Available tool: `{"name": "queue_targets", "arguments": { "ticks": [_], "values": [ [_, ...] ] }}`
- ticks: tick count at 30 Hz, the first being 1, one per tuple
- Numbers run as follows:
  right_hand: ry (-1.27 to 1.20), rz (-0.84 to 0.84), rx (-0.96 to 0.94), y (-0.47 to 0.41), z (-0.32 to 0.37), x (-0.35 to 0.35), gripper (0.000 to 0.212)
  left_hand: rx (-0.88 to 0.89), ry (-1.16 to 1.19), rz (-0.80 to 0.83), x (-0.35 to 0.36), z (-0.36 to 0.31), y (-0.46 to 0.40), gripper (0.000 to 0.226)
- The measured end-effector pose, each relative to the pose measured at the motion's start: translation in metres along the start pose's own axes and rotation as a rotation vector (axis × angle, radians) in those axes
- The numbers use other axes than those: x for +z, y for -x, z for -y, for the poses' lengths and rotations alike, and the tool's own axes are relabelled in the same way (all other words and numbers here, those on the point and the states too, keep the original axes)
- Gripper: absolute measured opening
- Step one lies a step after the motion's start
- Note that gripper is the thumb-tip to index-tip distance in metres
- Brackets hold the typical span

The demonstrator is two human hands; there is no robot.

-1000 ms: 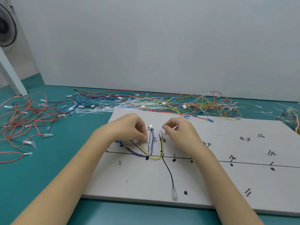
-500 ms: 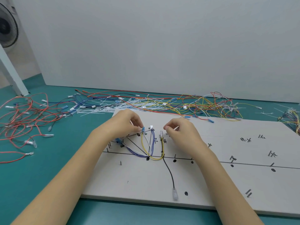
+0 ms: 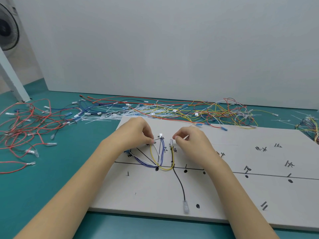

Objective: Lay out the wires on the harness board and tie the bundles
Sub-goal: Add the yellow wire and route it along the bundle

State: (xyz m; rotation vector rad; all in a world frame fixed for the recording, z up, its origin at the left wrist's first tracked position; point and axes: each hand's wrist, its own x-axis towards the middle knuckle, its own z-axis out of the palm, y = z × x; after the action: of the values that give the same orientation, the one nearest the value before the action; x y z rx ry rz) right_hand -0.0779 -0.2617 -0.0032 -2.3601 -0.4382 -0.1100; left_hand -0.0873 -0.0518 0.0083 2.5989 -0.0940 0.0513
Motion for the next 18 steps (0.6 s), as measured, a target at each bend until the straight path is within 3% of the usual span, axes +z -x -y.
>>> {"name": "queue_targets", "arguments": {
  "ticks": [18],
  "values": [
    [0.014,0.049,0.001,0.0018,0.0015,0.0005,0.02,0.003,-0.057,-0.029,0.0078,0.0029,-0.0032,0.006]
  ]
}}
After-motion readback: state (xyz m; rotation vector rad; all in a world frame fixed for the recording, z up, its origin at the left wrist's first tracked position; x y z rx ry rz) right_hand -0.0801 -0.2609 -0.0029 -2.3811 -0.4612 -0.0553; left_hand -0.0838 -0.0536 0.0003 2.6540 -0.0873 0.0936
